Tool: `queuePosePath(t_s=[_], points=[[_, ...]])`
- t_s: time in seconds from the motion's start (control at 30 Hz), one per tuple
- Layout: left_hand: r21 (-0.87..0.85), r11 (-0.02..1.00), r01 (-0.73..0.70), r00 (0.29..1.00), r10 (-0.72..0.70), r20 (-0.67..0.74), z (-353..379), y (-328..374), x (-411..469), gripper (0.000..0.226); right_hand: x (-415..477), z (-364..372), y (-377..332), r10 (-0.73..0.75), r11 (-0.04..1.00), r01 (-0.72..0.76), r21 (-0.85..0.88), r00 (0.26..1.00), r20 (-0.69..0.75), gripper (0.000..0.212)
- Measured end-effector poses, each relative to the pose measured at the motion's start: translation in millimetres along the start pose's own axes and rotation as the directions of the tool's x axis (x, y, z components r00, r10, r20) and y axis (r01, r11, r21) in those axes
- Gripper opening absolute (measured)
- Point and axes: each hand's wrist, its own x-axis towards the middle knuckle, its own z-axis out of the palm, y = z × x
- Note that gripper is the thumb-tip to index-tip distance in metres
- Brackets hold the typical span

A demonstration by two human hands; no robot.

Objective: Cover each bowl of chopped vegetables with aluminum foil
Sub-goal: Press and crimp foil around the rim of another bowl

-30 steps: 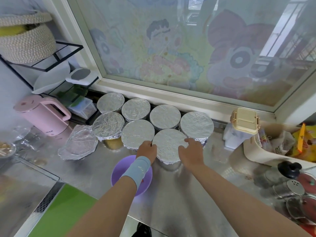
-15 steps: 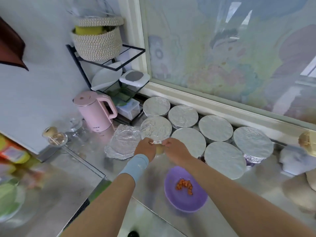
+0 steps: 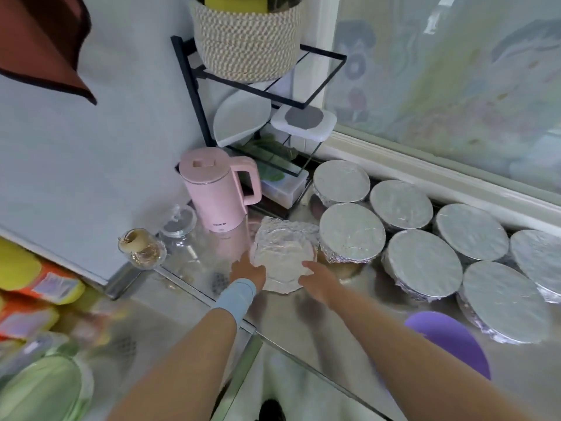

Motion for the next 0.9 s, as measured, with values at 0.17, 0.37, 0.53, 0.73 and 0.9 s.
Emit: queuePosePath(t_s=[0.17, 0.37, 0.53, 0.73, 0.9], points=[[-0.273, 0.957, 0.1, 0.995, -0.102, 0.01, -7.8, -11.6, 15.2, 0.067, 30.4, 24.0, 18.3, 0.075, 0.996, -0.071, 0.058, 0.995, -0.063, 0.056], [-0.403, 0.912, 0.079, 0.997, -0.062, 0.055, -26.9, -11.2, 3.7, 0.01, -8.1, 20.7, -7.1, 0.056, 0.998, -0.056, 0.022, 0.998, -0.023, 0.045], [-0.349, 0.936, -0.034, 0.999, 0.041, 0.011, -65.0, -5.7, -26.0, 0.008, -29.3, 7.9, -8.3, -0.069, 0.991, 0.059, -0.117, 0.994, -0.087, 0.047], [-0.27, 0.956, -0.114, 0.985, 0.145, 0.097, -77.5, 20.6, -77.3, 0.025, -79.8, -49.1, -17.7, -0.267, 0.956, 0.293, 0.027, 0.904, -0.334, 0.077], [-0.272, 0.936, -0.223, 0.96, 0.259, 0.105, -46.1, 52.0, -124.7, 0.039, -115.4, -112.5, 14.5, -0.224, 0.93, 0.289, 0.226, 0.935, -0.274, 0.014]])
